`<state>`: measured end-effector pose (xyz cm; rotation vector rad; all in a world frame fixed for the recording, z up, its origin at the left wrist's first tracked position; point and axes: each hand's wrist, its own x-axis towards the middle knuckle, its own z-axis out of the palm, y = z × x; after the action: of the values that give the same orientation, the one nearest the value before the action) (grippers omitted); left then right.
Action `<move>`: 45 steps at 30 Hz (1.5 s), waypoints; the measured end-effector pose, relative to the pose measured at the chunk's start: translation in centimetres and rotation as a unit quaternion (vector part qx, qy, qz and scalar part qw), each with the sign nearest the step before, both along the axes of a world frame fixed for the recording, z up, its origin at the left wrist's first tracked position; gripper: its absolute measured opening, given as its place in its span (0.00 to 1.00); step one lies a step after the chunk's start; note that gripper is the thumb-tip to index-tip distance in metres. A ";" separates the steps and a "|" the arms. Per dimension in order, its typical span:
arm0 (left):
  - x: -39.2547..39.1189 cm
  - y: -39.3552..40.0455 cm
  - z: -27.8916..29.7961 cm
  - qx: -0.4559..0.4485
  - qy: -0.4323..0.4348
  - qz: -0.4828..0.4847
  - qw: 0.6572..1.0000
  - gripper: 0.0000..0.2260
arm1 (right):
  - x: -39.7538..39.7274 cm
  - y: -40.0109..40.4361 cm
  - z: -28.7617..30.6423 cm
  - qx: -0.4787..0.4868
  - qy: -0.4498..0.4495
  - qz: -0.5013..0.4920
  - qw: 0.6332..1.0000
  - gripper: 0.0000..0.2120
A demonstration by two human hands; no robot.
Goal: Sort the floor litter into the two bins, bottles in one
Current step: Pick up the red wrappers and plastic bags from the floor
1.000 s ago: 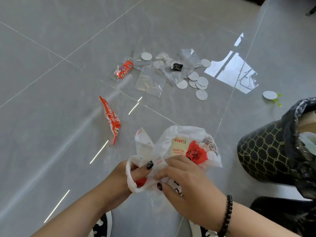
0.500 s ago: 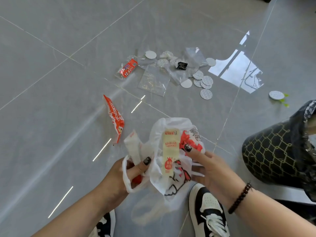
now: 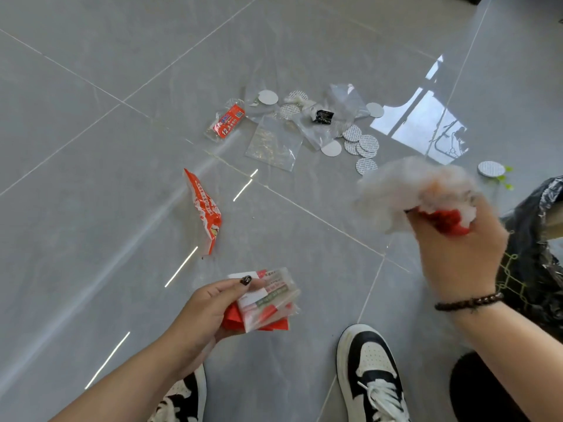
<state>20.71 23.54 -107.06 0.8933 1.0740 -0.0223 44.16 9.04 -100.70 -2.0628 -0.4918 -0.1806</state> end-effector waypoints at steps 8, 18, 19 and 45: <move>1.9 -1.4 2.0 -0.180 -0.104 -0.008 0.978 0.23 | -9.0 -0.6 -3.7 -0.100 -0.073 0.425 0.897 0.13; 2.3 -2.1 1.3 0.027 -0.108 -0.056 0.992 0.10 | -8.8 -0.3 -2.9 -0.125 0.005 0.306 0.944 0.08; 2.3 -2.2 1.3 0.013 -0.120 -0.053 0.991 0.12 | -8.6 -0.2 -3.2 -0.116 0.030 0.269 0.956 0.09; 2.1 -1.9 1.6 0.132 -0.184 -0.189 0.955 0.27 | -7.3 0.0 -0.9 -0.218 0.081 0.467 0.853 0.04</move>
<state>22.79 21.62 -105.43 1.2802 0.5541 -0.0300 36.88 9.08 -101.62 -1.9841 -1.4623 0.7393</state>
